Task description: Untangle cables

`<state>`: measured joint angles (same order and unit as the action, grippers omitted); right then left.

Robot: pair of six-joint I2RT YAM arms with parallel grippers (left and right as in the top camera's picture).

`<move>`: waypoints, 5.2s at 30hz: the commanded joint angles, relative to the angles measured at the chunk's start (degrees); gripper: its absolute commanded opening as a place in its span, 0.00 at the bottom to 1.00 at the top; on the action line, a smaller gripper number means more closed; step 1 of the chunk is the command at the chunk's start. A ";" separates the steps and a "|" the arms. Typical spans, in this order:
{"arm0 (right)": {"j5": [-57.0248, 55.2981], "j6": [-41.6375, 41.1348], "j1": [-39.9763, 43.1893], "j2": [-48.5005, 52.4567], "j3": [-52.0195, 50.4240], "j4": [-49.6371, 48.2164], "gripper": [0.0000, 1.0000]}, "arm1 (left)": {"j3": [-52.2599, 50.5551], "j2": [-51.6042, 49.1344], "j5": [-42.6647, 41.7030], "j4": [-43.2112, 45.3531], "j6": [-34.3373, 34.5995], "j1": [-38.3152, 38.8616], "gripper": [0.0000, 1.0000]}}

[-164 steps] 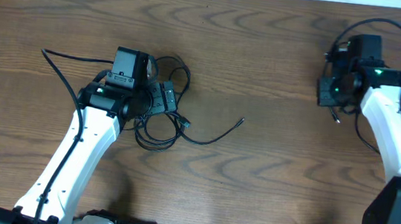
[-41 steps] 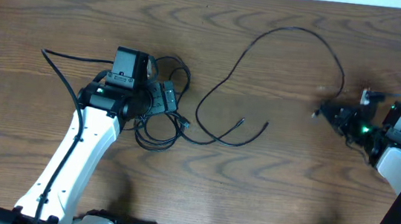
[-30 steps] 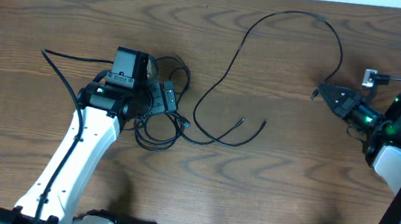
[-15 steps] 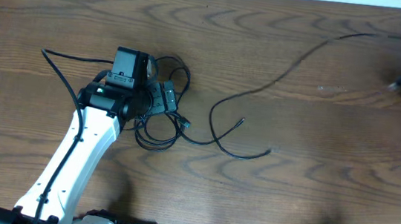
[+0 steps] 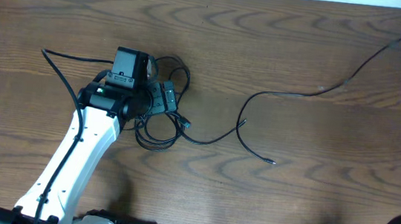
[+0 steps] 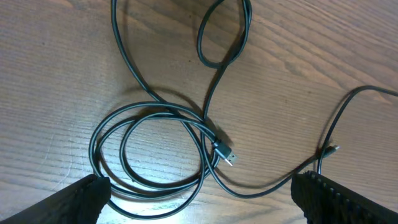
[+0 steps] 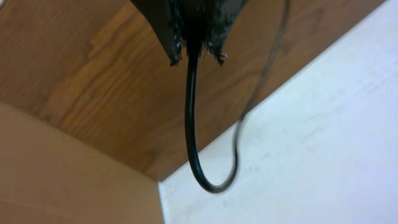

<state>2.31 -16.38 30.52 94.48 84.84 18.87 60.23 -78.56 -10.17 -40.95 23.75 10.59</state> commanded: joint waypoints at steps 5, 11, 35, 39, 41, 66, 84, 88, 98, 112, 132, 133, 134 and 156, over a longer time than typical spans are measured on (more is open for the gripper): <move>-9.66 1.86 -4.87 9.97 2.29 2.62 0.01 | -0.07 -0.04 0.74 -0.17 -0.39 -0.13 0.99; -9.66 -1.66 -10.49 15.93 2.27 5.77 0.01 | -0.07 -0.04 0.74 -0.17 -0.39 -0.13 0.99; 6.73 -7.76 -20.52 16.00 2.27 11.37 0.99 | -0.07 -0.04 0.74 -0.17 -0.39 -0.13 1.00; 11.74 -7.78 -22.56 12.35 2.27 19.65 0.99 | -0.07 -0.04 0.74 -0.17 -0.39 -0.13 0.99; 14.86 -7.76 -24.63 11.82 2.27 25.86 0.99 | -0.07 -0.04 0.74 -0.17 -0.39 -0.13 0.99; 9.05 21.16 -65.72 11.91 -23.87 29.68 0.82 | -0.07 -0.04 0.74 -0.17 -0.39 -0.13 0.99; -0.68 14.19 -72.32 11.91 -35.23 21.33 0.19 | -0.07 -0.04 0.74 -0.17 -0.39 -0.13 0.99; -0.70 12.59 -72.30 11.93 -35.56 19.52 0.01 | -0.07 -0.04 0.74 -0.17 -0.39 -0.13 0.99; -9.40 4.94 -60.83 7.30 -27.56 26.97 0.01 | -0.07 -0.04 0.74 -0.17 -0.39 -0.13 0.99; -0.37 14.64 -41.40 -12.55 -15.15 25.49 0.01 | -0.07 -0.04 0.74 -0.17 -0.39 -0.13 0.99; -1.75 4.96 -33.24 -3.76 -15.23 14.34 0.65 | -0.07 -0.04 0.74 -0.17 -0.39 -0.13 0.99; -0.22 2.25 -33.24 -2.01 -15.23 14.64 0.70 | -0.07 -0.04 0.74 -0.17 -0.39 -0.13 0.99; 1.51 0.81 -33.24 -0.70 -15.23 14.58 0.74 | -0.07 -0.04 0.74 -0.17 -0.39 -0.13 0.99; -0.68 18.64 -42.03 18.18 -15.37 11.17 0.62 | -0.07 -0.04 0.74 -0.17 -0.39 -0.13 0.99</move>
<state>6.42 0.91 -10.70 111.28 69.06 29.56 60.23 -78.56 -10.15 -40.93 23.75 10.59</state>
